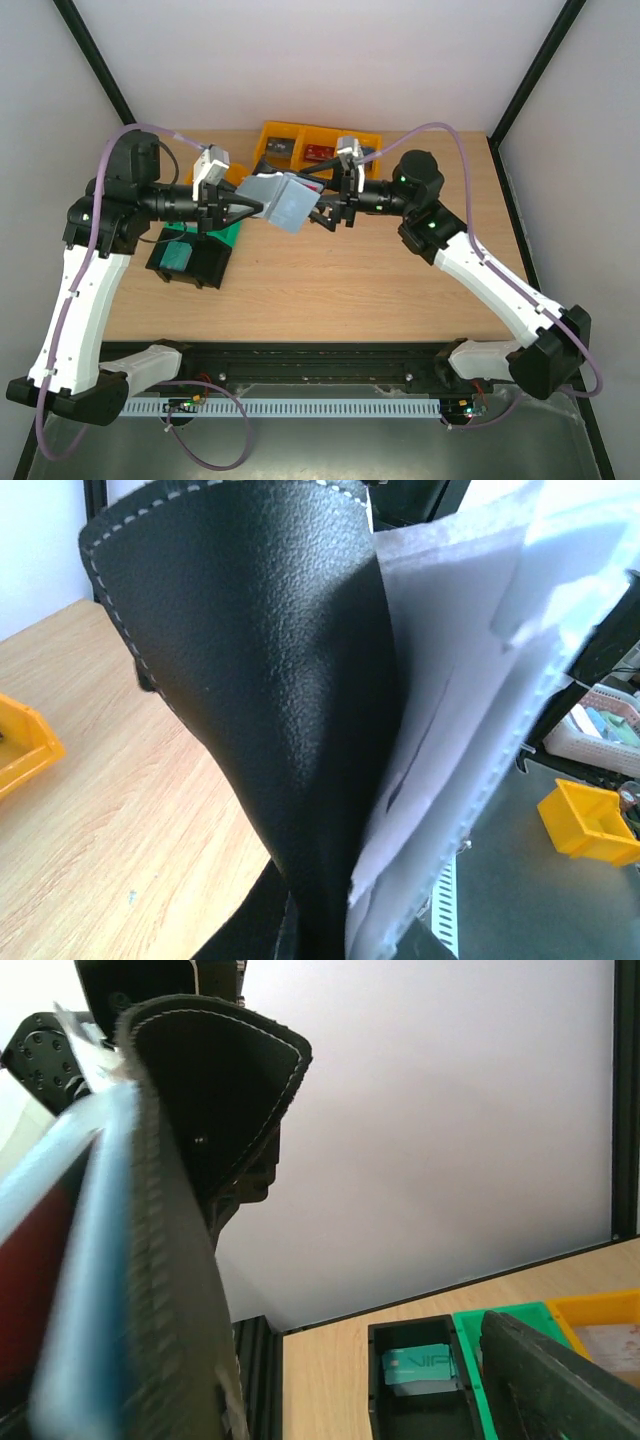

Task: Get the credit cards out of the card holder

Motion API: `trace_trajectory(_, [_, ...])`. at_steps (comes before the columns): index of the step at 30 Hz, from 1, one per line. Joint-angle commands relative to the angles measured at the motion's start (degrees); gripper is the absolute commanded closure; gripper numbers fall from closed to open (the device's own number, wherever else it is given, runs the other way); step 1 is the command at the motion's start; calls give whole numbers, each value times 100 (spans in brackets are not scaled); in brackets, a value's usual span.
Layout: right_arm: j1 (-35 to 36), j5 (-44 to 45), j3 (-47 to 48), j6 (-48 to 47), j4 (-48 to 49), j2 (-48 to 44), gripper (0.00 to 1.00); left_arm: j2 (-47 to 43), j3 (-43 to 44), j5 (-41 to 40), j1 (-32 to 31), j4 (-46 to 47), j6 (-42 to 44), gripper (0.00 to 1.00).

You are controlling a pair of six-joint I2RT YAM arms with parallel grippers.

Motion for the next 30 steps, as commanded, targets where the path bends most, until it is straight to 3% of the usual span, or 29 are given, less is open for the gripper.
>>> trace_trajectory(1, [211,30,316,303,477,264,14,-6,-111,188,7,180,-49,98])
trace_trajectory(9, [478,209,137,650,955,185,14,82,-487,-78,13,599,-316,98])
trace_trajectory(17, [612,1116,208,762,672,405,40,58,-874,10,112,940,-647,98])
trace_trajectory(21, [607,1055,284,862,501,562,52,88,-904,164,147,981,-680,98])
trace_trajectory(30, [610,613,175,635,433,385,67,85,-907,192,176,875,-568,98])
